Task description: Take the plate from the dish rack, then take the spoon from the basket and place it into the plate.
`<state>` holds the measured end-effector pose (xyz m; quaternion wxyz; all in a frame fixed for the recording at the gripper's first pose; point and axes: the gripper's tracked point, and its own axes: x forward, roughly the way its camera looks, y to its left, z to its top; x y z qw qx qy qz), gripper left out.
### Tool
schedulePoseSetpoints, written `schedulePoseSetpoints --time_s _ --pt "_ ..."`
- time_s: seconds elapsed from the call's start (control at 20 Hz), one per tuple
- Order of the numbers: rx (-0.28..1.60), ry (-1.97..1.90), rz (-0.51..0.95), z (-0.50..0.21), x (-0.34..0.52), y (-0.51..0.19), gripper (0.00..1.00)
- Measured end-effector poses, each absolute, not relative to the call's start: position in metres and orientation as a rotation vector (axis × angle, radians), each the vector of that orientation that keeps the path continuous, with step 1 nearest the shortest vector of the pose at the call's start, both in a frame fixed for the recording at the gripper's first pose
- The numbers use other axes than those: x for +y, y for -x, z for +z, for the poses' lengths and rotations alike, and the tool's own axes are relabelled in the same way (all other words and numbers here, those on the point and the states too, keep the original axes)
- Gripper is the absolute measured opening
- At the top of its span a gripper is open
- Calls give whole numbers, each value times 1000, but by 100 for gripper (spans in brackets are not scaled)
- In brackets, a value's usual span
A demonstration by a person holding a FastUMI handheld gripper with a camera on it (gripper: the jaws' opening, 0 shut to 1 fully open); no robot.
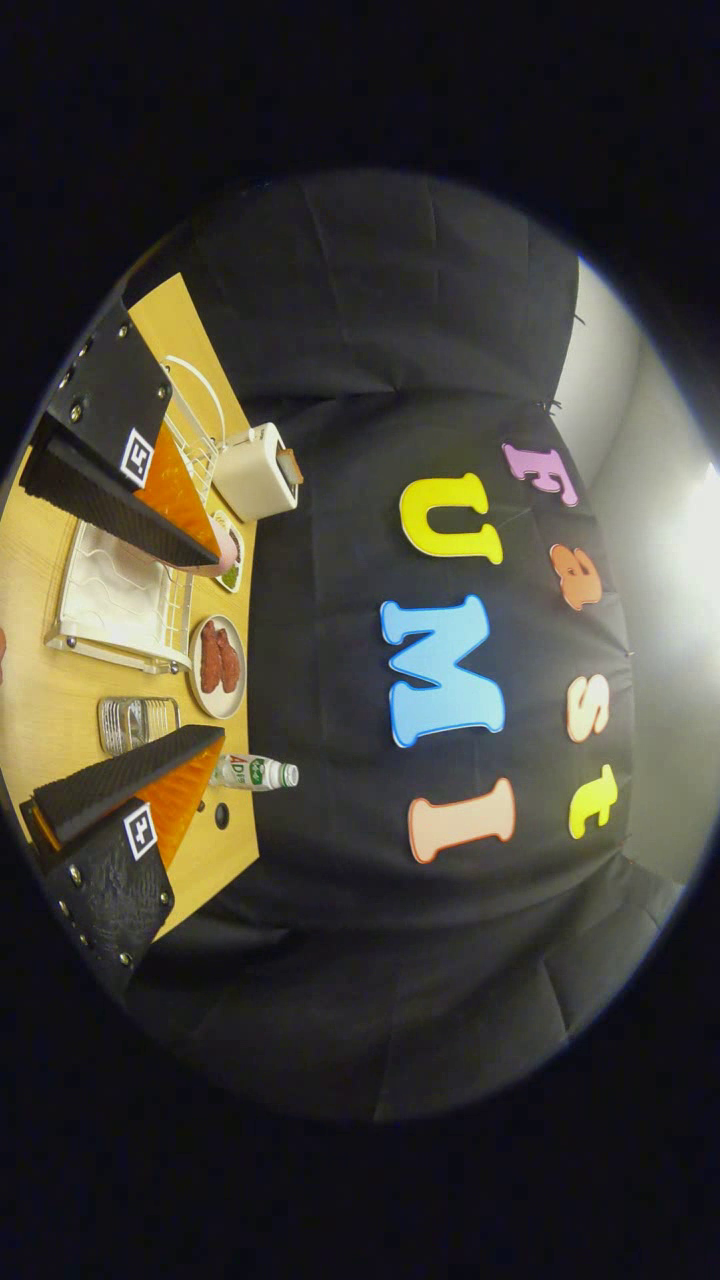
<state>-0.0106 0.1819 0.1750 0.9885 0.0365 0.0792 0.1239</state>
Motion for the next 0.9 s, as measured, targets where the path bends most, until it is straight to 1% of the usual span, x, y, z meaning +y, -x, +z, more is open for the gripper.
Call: schedulePoseSetpoints --time_s 0.15,0.5,0.65,0.9 --pt "229 -87 271 169 201 -17 99" --pt "419 -109 391 152 267 -64 99" --pt "537 -101 420 136 288 -77 99" --pt "757 -72 412 99 304 -91 99"
